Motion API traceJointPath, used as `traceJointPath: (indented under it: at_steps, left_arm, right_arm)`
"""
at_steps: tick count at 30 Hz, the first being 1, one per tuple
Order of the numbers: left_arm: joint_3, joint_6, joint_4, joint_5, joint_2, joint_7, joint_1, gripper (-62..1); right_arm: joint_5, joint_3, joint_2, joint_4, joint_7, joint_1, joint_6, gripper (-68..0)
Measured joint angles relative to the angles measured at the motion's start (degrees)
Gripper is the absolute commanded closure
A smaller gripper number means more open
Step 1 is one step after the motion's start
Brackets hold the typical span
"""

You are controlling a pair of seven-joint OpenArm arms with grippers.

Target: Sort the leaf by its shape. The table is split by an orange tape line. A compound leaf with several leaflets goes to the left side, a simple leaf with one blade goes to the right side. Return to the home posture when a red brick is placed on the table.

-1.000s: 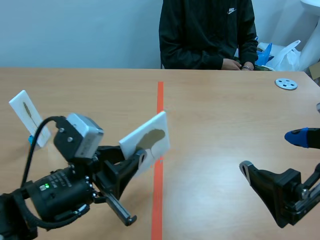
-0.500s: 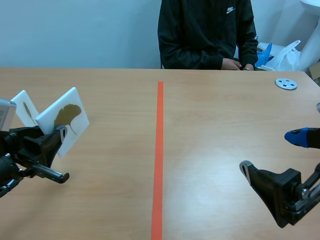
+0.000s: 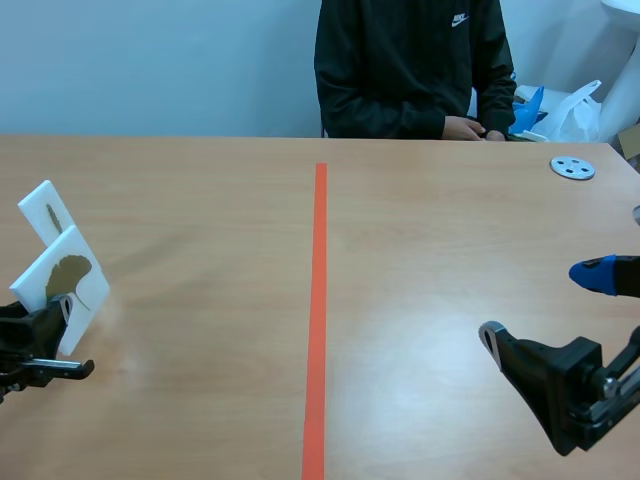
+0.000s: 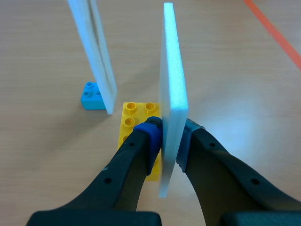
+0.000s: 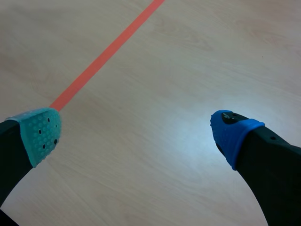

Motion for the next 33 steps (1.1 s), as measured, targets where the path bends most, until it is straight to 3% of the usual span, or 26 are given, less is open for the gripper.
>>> traceJointPath:
  at_steps: [10, 14, 20, 27, 33]
  left_arm:
    - [0.0, 0.5, -12.3, -0.1, 0.0, -4.0, -7.3, -3.6]
    - [0.0, 0.7, -16.5, -2.8, 0.1, -6.1, -8.6, -3.6]
    - [0.0, 0.9, -18.7, -2.8, 0.2, -7.7, -8.9, -4.5]
    - [0.0, 0.9, -20.1, -5.2, 0.2, -8.0, -8.9, -4.7]
    - [0.0, 0.9, -20.1, -5.2, 0.2, -8.0, -8.9, -13.8]
  right_arm:
    - [0.0, 0.0, 0.0, 0.0, 0.0, 0.0, 0.0, -67.9]
    - [0.0, 0.0, 0.0, 0.0, 0.0, 0.0, 0.0, -67.9]
    - [0.0, 0.0, 0.0, 0.0, 0.0, 0.0, 0.0, -67.9]
    - [0.0, 0.0, 0.0, 0.0, 0.0, 0.0, 0.0, -67.9]
    - [0.0, 0.0, 0.0, 0.0, 0.0, 0.0, 0.0, -67.9]
